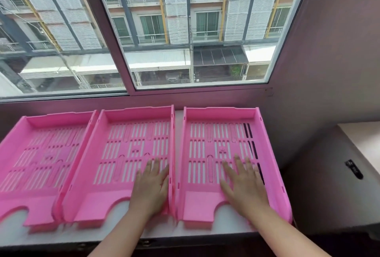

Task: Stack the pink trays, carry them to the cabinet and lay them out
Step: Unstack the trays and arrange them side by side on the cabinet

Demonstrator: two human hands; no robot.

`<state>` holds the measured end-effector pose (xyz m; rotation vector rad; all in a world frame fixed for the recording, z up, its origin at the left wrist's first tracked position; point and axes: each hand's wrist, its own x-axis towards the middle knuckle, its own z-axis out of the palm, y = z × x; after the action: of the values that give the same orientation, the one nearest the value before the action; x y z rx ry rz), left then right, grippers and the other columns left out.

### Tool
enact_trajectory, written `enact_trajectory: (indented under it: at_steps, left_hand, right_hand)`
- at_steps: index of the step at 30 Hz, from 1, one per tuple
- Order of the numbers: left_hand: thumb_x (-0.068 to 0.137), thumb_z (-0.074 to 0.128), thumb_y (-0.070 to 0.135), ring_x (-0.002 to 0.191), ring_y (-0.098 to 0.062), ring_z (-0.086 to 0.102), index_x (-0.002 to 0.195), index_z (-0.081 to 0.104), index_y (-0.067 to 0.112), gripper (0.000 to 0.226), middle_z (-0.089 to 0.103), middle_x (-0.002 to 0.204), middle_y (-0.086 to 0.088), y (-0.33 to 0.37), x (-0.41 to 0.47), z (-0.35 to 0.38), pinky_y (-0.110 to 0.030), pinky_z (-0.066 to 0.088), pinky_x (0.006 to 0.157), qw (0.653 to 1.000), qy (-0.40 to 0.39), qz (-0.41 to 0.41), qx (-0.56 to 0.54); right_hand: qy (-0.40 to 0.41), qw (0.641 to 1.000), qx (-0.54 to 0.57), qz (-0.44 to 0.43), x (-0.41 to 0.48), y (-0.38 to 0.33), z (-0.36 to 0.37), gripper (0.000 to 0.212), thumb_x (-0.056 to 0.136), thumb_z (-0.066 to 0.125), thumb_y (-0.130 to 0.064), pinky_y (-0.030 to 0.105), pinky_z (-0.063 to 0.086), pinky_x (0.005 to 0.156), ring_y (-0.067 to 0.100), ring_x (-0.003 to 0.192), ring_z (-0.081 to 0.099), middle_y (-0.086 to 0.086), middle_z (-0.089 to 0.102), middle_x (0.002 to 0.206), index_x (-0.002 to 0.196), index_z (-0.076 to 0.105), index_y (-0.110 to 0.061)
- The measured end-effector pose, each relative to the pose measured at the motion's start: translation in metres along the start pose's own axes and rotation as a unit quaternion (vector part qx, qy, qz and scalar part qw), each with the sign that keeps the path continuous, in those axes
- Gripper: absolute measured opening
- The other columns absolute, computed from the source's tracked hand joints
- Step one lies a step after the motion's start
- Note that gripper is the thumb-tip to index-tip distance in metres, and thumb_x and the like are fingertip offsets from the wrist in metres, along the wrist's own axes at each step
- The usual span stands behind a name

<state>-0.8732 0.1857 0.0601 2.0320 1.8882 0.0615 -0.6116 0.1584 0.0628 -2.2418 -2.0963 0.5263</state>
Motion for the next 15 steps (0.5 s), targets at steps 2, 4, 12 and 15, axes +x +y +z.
enact_trajectory:
  at_steps: [2, 4, 12, 15]
  left_hand:
    - [0.099, 0.013, 0.042, 0.151, -0.017, -0.008, 0.154, 0.015, 0.031, 0.056, -0.006, 0.163, 0.004, 0.001, 0.003, 0.000, -0.045, -0.004, 0.122, 1.000, -0.012, 0.007, 0.019]
    - [0.087, 0.002, 0.051, 0.148, -0.013, -0.013, 0.154, 0.013, 0.031, 0.071, -0.013, 0.158, 0.008, -0.001, 0.007, 0.000, -0.044, -0.004, 0.122, 0.999, -0.014, 0.021, 0.027]
    - [0.073, -0.009, 0.053, 0.140, -0.009, -0.020, 0.142, -0.003, 0.035, 0.071, -0.014, 0.159, 0.008, -0.008, 0.028, -0.003, -0.045, -0.003, 0.122, 0.999, -0.014, 0.020, 0.040]
    - [0.073, -0.010, 0.053, 0.139, -0.010, -0.020, 0.139, -0.006, 0.037, 0.068, -0.015, 0.158, 0.008, -0.009, 0.032, -0.006, -0.045, -0.002, 0.122, 0.999, -0.015, 0.017, 0.046]
  right_hand:
    - [-0.009, 1.000, -0.016, -0.002, 0.005, 0.000, 0.006, 0.065, 0.093, 0.016, -0.063, 0.048, -0.007, 0.123, 0.027, 0.151, -0.018, -0.002, -0.014, 0.166, 0.154, 0.000, -0.048]
    - [-0.014, 1.000, -0.023, -0.009, 0.013, -0.001, 0.008, 0.062, 0.093, 0.015, -0.064, 0.050, -0.007, 0.123, 0.026, 0.151, -0.018, -0.003, -0.015, 0.165, 0.152, -0.002, -0.052]
    - [-0.030, 0.998, -0.049, -0.040, 0.049, -0.012, -0.001, 0.059, 0.097, 0.018, -0.058, 0.053, -0.010, 0.121, 0.026, 0.152, -0.016, -0.003, -0.015, 0.166, 0.152, -0.002, -0.051]
    - [-0.026, 0.998, -0.047, -0.044, 0.056, -0.014, -0.002, 0.059, 0.097, 0.019, -0.057, 0.053, -0.010, 0.121, 0.026, 0.152, -0.015, -0.003, -0.014, 0.166, 0.153, 0.000, -0.051]
